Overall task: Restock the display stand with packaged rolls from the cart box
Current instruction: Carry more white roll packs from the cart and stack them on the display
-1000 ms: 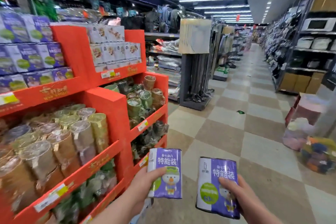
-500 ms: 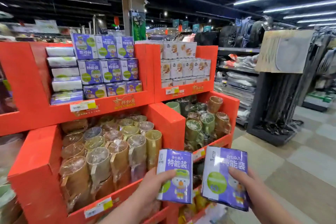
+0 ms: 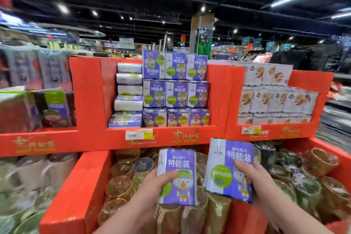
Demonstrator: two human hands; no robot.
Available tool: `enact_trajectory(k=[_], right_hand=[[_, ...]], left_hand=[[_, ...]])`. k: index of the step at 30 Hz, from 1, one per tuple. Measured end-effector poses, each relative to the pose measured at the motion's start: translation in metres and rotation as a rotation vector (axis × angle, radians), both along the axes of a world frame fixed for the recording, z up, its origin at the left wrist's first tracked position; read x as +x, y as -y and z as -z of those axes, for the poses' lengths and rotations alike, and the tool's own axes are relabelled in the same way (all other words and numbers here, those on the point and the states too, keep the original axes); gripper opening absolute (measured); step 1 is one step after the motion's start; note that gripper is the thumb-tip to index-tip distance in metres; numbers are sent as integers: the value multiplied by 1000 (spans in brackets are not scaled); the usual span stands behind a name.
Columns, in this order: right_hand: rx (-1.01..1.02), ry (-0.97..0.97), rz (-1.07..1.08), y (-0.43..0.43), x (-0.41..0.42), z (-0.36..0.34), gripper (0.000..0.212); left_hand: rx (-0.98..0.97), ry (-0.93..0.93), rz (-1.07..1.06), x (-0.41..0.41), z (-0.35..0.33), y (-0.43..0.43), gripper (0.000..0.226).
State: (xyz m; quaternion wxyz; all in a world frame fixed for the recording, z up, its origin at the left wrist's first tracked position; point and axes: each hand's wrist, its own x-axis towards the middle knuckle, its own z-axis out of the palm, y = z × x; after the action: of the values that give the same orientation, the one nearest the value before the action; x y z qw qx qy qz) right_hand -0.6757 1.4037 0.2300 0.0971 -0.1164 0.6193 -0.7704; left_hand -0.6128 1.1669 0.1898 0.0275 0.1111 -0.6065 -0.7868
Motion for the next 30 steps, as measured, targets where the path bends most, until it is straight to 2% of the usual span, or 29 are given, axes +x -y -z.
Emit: enact_trajectory(k=[3, 7, 11, 15, 18, 20, 24, 27, 30], right_hand=[[10, -21, -60, 28, -36, -7, 60], [39, -80, -128, 70, -84, -26, 46], [43, -161, -234, 113, -129, -46, 54], [67, -214, -307, 152, -169, -62, 36], [93, -246, -350, 177, -191, -69, 40], [144, -290, -348, 189, -202, -70, 39], [262, -363, -380, 207, -217, -67, 54], [296, -385, -416, 213, -215, -60, 34], [294, -357, -401, 217, -211, -53, 35]], left_hand=[[31, -8, -85, -13, -5, 21, 40], [37, -52, -205, -26, -18, 46, 47], [11, -102, -303, -32, -32, 66, 42], [-26, -160, -431, -35, -52, 80, 44], [-29, -198, -518, -34, -59, 87, 24], [-8, -223, -557, -31, -60, 89, 18], [-11, -258, -615, -30, -57, 92, 40], [-12, -253, -594, -33, -58, 98, 48], [-12, -251, -571, -41, -59, 109, 46]])
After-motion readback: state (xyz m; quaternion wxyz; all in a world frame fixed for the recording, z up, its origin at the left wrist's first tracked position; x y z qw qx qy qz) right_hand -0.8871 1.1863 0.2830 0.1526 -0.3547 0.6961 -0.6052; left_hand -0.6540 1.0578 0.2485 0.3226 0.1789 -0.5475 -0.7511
